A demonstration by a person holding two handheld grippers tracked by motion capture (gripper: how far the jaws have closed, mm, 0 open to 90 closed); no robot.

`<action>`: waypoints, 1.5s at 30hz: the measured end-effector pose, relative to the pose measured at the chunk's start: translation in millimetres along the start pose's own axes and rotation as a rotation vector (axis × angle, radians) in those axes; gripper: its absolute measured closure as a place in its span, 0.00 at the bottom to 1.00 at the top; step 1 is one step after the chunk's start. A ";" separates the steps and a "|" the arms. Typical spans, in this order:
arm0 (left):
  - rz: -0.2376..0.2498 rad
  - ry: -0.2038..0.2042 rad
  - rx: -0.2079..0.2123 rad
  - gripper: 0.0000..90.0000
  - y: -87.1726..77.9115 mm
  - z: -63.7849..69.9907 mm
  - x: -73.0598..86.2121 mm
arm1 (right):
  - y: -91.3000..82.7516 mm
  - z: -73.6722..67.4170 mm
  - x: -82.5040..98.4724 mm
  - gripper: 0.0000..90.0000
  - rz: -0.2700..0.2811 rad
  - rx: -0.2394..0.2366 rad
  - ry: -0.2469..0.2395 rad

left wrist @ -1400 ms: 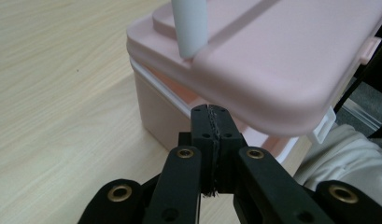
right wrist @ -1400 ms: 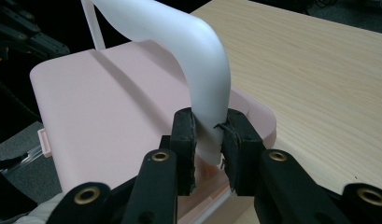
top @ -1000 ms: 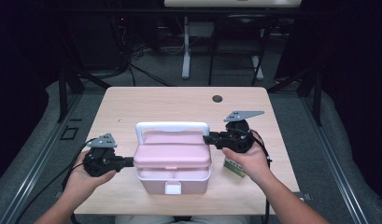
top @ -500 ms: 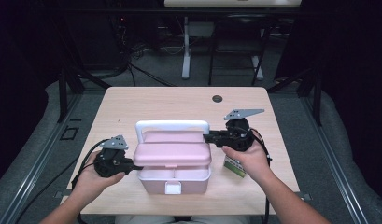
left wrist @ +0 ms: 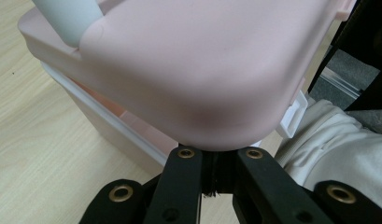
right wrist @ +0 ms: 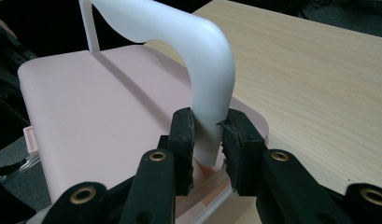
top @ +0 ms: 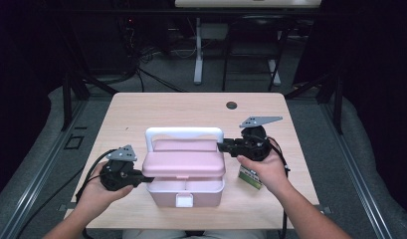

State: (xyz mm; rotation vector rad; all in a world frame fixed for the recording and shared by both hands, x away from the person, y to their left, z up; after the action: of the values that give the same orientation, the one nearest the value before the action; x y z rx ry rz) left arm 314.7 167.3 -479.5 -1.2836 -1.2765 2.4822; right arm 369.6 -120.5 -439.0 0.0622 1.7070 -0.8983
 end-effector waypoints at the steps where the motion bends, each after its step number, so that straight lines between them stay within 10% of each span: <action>1: 0.000 -0.002 0.002 1.00 -0.1 0.2 0.2 | -0.2 0.9 0.7 0.81 -0.002 0.006 -0.002; 22: 0.013 0.003 -0.019 1.00 -11.2 0.5 -21.8 | -26.9 -5.6 16.4 1.00 -0.041 0.072 -0.064; 45: 0.012 -0.008 -0.046 1.00 -23.9 -7.4 -58.7 | -2.4 -39.4 46.7 1.00 -0.118 -0.018 -0.105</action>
State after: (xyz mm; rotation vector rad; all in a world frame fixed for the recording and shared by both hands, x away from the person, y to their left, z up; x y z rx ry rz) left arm 351.0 164.0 -427.1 -1.2969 -1.3385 2.4827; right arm 320.3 -117.7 -475.0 -0.0975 1.6336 -0.9564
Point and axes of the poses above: each handheld gripper's, and its own axes: y roughly forward along the jaws, x roughly out of its underside, z roughly to its right, the point moved 6 cm from there along y, roughly forward along the jaws, and after that the axes turned 12 degrees about -y, right-handed, at the moved point
